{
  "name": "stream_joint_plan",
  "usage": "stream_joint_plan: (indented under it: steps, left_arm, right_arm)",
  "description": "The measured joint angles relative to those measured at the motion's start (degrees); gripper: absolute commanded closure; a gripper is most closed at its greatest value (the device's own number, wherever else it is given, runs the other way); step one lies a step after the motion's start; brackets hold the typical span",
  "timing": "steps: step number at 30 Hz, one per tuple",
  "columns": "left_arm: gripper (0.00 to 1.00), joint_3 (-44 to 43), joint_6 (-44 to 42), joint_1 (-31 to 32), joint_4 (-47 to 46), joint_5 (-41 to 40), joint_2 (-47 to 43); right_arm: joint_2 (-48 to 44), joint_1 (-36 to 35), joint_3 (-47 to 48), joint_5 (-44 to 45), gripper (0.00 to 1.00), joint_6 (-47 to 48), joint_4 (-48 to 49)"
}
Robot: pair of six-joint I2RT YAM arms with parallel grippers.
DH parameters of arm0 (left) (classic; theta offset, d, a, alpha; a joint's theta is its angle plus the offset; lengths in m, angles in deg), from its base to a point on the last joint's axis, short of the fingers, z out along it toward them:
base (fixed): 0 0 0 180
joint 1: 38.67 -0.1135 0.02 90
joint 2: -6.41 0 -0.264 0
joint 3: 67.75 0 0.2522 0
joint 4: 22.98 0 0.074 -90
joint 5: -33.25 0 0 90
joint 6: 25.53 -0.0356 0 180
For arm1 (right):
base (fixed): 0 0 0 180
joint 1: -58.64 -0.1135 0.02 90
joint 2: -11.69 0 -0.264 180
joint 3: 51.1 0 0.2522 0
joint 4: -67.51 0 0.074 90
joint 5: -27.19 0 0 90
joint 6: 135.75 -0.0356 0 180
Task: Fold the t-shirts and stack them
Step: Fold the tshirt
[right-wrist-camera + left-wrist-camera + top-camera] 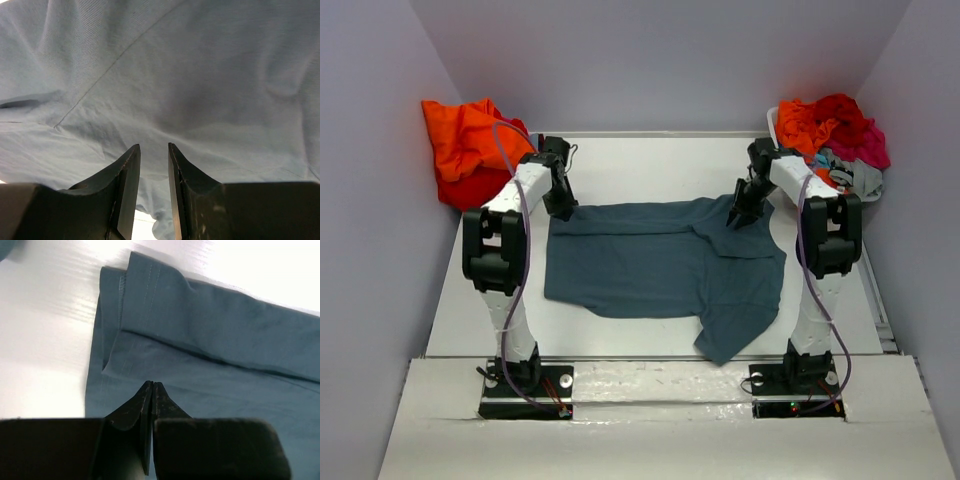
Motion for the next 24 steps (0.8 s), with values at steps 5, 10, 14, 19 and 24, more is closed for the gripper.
stream_joint_plan:
  steps: [5, 10, 14, 19, 24]
  left_arm:
    - [0.88, 2.8, 0.0, 0.2, 0.3, 0.3, -4.7]
    - [0.87, 5.8, 0.2, 0.5, 0.5, 0.3, -6.7]
    - [0.82, 6.1, 0.5, 0.6, 0.2, 0.3, -6.6]
    - [0.7, 3.5, 0.5, 0.7, 0.3, -0.1, -4.2]
    - [0.56, -3.1, 0.7, 0.7, 0.3, -0.2, 1.0]
  right_arm:
    - [1.8, -1.3, 0.0, -0.3, 0.65, 0.0, 0.3]
    - [3.2, -2.3, 0.0, -0.6, 0.65, -0.2, 0.4]
    - [3.3, -3.0, 0.3, -0.7, 0.66, -0.4, 0.3]
    - [3.4, -4.9, 1.2, -0.6, 0.66, -0.6, 0.3]
    - [3.1, -6.0, 0.4, -0.6, 0.66, -0.6, 0.5]
